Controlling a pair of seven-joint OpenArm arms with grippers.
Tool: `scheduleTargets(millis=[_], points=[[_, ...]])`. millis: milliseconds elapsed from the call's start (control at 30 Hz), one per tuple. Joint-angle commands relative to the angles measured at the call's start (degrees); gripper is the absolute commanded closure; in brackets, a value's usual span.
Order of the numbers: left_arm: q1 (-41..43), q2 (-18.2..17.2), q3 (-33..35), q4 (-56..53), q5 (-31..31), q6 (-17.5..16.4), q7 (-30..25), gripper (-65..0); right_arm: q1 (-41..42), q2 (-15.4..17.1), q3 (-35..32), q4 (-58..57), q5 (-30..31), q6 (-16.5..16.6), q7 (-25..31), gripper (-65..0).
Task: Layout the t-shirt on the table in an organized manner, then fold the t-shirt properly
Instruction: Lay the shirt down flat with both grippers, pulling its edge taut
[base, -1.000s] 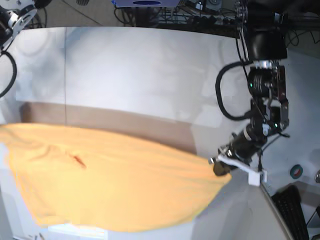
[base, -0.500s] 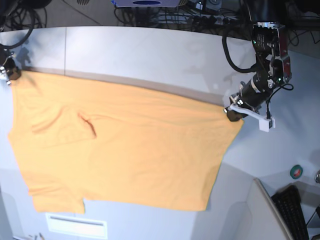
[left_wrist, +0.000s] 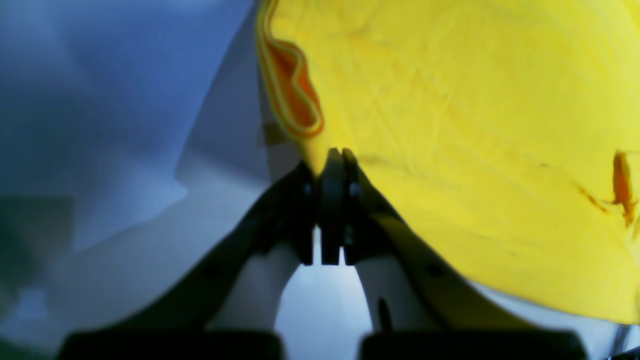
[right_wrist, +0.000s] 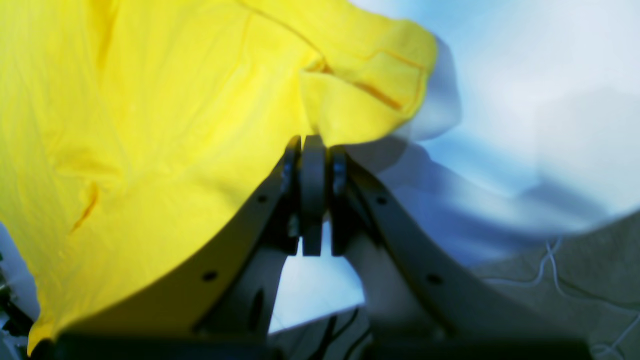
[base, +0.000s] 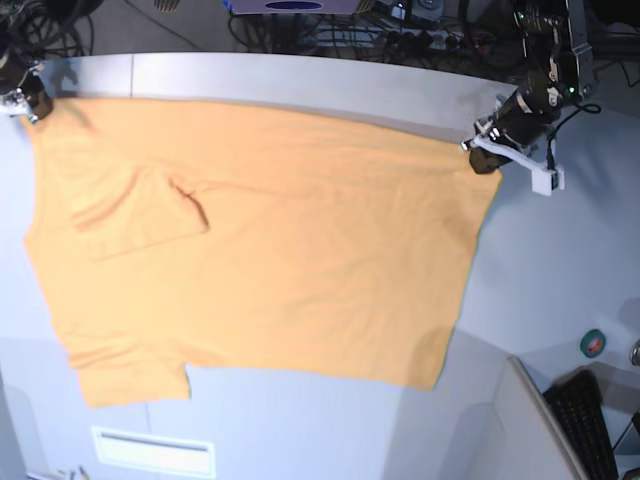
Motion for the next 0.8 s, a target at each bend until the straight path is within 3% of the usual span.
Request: scheduleTargets(millis=[0, 767], points=[[0.8, -0.9, -1.5, 1.0, -0.3, -0.1, -1.1, 0.0, -0.9, 0.8, 0.4, 0.9, 0.5, 0.3, 0.6, 0.0], [4.2, 0.4, -3.0, 0.6, -0.4, -0.1, -1.0, 0.0, -4.5, -0.1, 0.9, 0.9, 0.9, 0.1, 0.5, 0.0]])
